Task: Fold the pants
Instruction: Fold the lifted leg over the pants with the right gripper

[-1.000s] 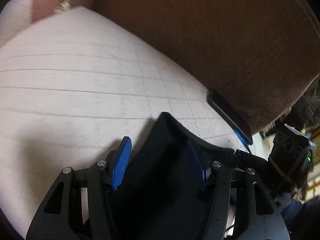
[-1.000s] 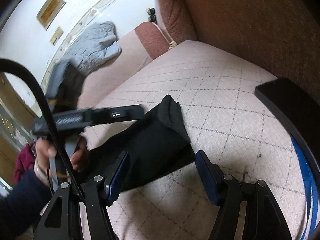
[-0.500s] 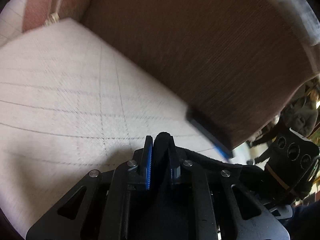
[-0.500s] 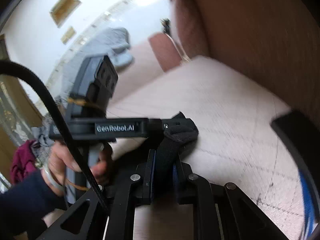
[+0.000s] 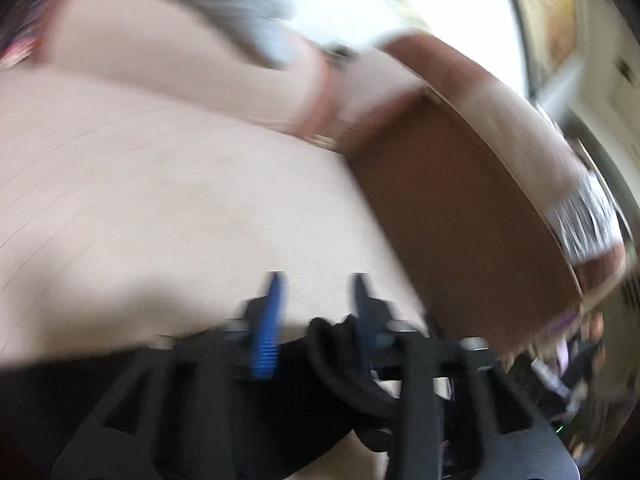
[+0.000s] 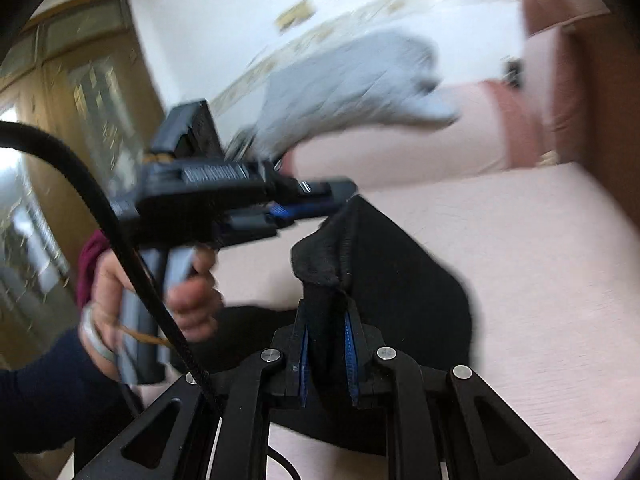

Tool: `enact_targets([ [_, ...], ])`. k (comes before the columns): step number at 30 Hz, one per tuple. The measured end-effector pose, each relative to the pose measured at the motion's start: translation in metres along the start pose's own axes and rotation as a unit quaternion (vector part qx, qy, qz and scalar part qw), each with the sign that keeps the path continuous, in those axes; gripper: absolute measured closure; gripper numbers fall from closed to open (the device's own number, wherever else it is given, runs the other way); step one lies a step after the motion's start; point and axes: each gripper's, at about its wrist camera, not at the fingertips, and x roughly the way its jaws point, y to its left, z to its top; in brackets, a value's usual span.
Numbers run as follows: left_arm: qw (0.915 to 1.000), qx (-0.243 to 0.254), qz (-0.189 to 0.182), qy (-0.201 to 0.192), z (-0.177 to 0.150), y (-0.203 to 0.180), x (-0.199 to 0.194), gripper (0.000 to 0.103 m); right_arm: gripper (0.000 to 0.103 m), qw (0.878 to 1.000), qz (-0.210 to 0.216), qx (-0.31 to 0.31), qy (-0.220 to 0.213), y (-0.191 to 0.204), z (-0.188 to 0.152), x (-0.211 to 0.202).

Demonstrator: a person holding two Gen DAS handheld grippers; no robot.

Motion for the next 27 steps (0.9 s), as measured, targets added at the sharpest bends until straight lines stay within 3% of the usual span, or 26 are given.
enact_targets([
  [1, 0.9996, -0.023, 0.015, -0.01, -0.008, 0.018, -0.014, 0.043, 0.089, 1.0, 0.01, -0.009, 0.017, 0.011, -0.007, 0.019],
  [4, 0.9964, -0.07, 0.046, -0.014, -0.029, 0.059, -0.04, 0.043, 0.087, 0.994, 0.029, -0.003, 0.107, 0.027, -0.036, 0.085],
  [5, 0.9951, -0.081, 0.056, -0.012, -0.034, 0.067, -0.045, 0.043, 0.081, 0.991, 0.023, 0.001, 0.135, 0.028, -0.043, 0.1],
  [7, 0.9925, -0.097, 0.074, -0.016, -0.049, 0.077, -0.05, 0.043, 0.077, 0.993, 0.036, 0.014, 0.112, 0.027, -0.042, 0.09],
  [9, 0.9913, -0.105, 0.078, -0.01, -0.061, 0.081, -0.044, 0.043, 0.049, 0.993, 0.064, 0.035, 0.089, 0.019, -0.032, 0.065],
  [10, 0.9912, -0.106, 0.079, -0.003, -0.067, 0.078, -0.038, 0.043, 0.047, 0.995, 0.06, 0.037, 0.074, 0.014, -0.029, 0.052],
  [14, 0.9916, -0.078, 0.099, 0.028, -0.078, 0.053, -0.012, 0.043, 0.046, 0.998, -0.014, 0.058, 0.022, -0.024, -0.016, 0.001],
  [18, 0.989, -0.049, 0.127, 0.056, -0.087, 0.031, 0.021, 0.043, 0.046, 0.992, -0.075, 0.102, 0.028, -0.059, -0.018, -0.002],
  [21, 0.9888, -0.045, 0.137, 0.039, -0.091, 0.021, 0.036, 0.043, 0.046, 0.991, -0.077, 0.103, 0.041, -0.061, -0.024, 0.008],
  [24, 0.992, -0.037, 0.105, 0.06, -0.087, 0.011, 0.043, 0.089, 0.047, 0.994, -0.07, 0.082, 0.035, -0.049, -0.018, 0.002],
  [27, 0.9913, 0.014, 0.124, 0.043, -0.085, -0.006, 0.028, 0.089, 0.047, 0.997, -0.047, 0.05, 0.017, -0.033, -0.003, 0.0],
])
